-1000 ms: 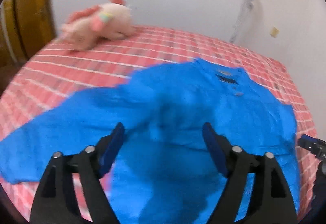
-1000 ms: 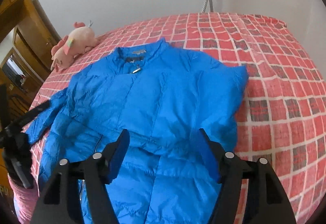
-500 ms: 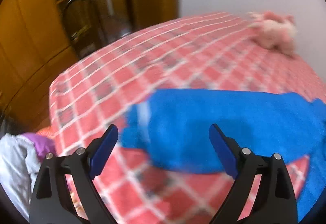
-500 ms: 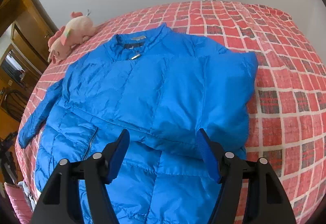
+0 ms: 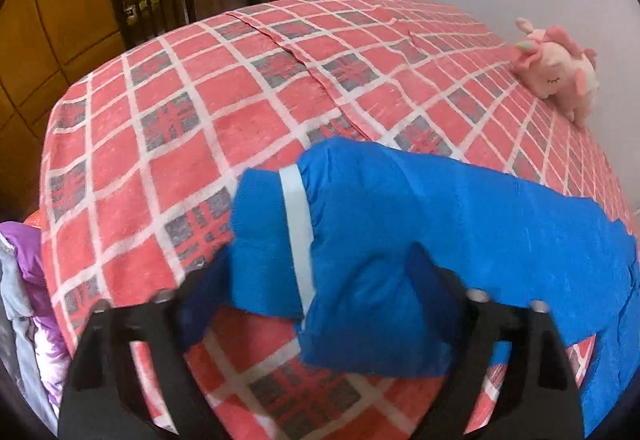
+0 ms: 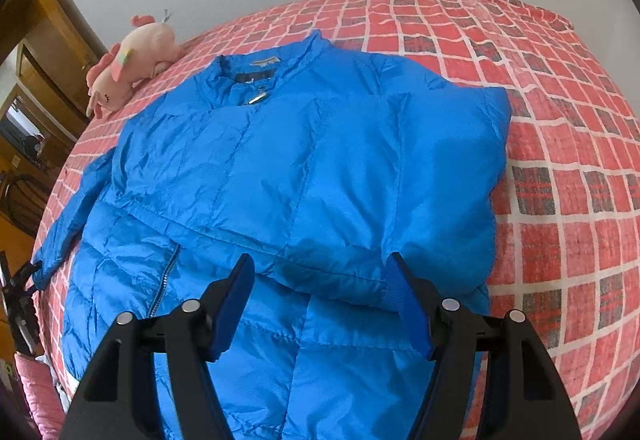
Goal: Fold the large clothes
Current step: 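Grasp the other sleeve cuff with the left tool and lift it, then fold the held sleeve across the jacket body and open the left tool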
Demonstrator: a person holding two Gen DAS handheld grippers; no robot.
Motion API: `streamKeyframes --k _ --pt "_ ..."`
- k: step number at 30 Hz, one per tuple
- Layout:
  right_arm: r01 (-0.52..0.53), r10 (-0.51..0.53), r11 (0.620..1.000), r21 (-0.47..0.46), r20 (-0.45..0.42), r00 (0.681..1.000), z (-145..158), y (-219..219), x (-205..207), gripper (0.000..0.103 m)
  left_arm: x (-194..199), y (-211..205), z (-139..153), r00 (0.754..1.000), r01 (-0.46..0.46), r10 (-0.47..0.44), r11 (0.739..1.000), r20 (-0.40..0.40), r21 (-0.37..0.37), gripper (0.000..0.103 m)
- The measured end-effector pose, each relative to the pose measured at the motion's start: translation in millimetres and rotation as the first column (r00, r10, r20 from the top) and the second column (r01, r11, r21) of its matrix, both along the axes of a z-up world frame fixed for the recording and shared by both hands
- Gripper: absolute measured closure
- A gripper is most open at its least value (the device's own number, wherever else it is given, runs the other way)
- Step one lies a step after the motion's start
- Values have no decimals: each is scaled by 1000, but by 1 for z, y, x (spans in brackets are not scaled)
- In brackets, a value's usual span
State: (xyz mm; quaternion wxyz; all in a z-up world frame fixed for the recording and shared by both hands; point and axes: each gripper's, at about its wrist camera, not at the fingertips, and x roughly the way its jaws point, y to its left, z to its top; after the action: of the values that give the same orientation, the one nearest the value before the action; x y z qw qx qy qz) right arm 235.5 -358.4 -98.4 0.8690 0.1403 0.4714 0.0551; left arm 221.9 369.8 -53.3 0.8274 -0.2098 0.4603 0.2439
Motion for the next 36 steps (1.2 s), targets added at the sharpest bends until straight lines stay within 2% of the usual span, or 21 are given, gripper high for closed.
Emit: streamKeyframes --k 2,4,5,9,13,18,21,25,33,36 --pt "0 0 1000 3 2 1000 1 -1 0 35 0 0 1 1000 -6 6 1000 14 -1 43" --pt "2 -2 1000 6 5 1000 2 -2 -1 35 1 -3 4 1000 -2 2 1000 30 -14 65" --pt "3 -3 1000 7 7 1000 2 -2 -2 35 1 -7 8 999 2 -1 1000 41 -16 69" --pt "4 -4 1000 13 20 1000 7 -5 -4 35 -1 -24 29 995 5 -8 1000 97 28 74" --pt "13 -13 1000 17 26 1000 9 -8 -5 35 -4 -61 68 975 71 -83 995 207 64 75" --pt "22 -23 1000 17 25 999 10 -11 -5 35 0 -135 121 911 240 -257 966 324 93 75" --pt "23 -23 1000 16 30 999 12 -12 -7 35 11 -186 140 865 335 -358 934 350 127 75" --pt "26 -26 1000 12 39 999 14 -14 -8 35 33 -261 150 795 472 -489 870 358 140 75" --pt "34 -35 999 18 25 999 10 -21 -3 35 60 -389 143 671 651 -664 741 331 166 75" --pt "38 -39 999 18 21 999 8 -23 -2 35 75 -423 128 643 689 -705 703 299 175 75"
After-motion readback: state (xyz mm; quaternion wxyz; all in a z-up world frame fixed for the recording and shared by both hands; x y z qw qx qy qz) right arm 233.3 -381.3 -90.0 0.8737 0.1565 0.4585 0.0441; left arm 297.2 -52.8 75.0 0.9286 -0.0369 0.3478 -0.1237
